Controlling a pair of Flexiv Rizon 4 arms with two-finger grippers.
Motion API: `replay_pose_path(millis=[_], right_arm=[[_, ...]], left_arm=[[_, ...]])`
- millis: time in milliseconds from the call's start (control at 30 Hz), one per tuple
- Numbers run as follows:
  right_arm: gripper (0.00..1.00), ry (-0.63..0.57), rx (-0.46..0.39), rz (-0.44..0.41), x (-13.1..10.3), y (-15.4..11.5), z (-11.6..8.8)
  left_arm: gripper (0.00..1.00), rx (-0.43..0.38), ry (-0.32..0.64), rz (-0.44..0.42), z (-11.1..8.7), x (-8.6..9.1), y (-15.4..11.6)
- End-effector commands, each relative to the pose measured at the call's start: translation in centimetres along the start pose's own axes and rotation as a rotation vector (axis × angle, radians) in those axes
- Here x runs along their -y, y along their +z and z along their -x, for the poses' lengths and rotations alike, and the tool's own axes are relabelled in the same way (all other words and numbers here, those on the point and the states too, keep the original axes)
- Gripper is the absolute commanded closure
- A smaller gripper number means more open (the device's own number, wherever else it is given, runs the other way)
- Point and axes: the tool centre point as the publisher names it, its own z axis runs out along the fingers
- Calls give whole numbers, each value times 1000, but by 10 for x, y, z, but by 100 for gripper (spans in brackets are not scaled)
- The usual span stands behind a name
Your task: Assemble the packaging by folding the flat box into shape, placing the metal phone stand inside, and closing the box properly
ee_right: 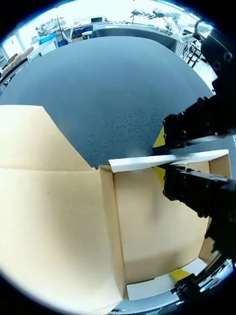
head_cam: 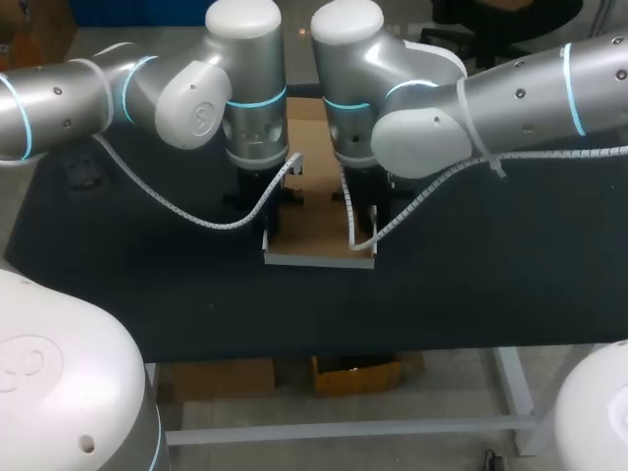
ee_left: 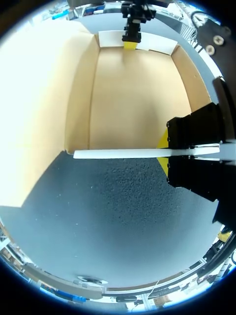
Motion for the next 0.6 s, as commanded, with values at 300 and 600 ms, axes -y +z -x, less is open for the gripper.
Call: replay_pose_path(millis=[300,600], right_arm=[[76,-24,-190,6,9,-1,1],[77,-40,-236,6,10,-8,1]], left_arm=[[100,3,1,-1,-1,-1,-1],[100,3,1,-1,-1,-1,-1]])
